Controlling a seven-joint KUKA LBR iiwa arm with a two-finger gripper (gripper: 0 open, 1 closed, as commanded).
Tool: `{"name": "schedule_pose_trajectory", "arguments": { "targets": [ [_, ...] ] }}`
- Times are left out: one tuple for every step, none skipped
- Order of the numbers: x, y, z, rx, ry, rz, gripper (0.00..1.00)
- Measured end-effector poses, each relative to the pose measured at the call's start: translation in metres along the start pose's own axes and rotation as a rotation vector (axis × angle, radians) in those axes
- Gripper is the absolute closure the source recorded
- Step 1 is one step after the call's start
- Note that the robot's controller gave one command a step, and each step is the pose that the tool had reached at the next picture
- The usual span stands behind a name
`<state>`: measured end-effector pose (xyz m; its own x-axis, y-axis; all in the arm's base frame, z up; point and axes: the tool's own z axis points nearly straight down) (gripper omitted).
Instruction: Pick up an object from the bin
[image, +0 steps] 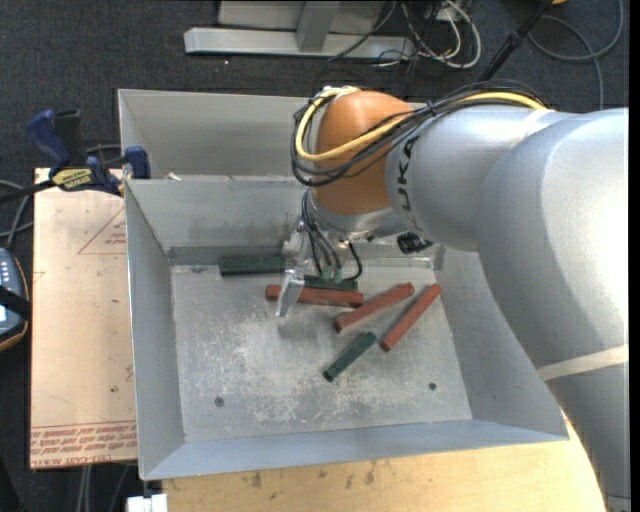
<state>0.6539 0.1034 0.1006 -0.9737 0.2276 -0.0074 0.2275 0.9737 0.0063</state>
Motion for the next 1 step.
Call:
{"name": "schedule_pose_trajectory", "arguments": {
  "targets": [
    [-0.001,0.003,0.0214,0.007,0.002,-0.027,0.0]
  ]
}}
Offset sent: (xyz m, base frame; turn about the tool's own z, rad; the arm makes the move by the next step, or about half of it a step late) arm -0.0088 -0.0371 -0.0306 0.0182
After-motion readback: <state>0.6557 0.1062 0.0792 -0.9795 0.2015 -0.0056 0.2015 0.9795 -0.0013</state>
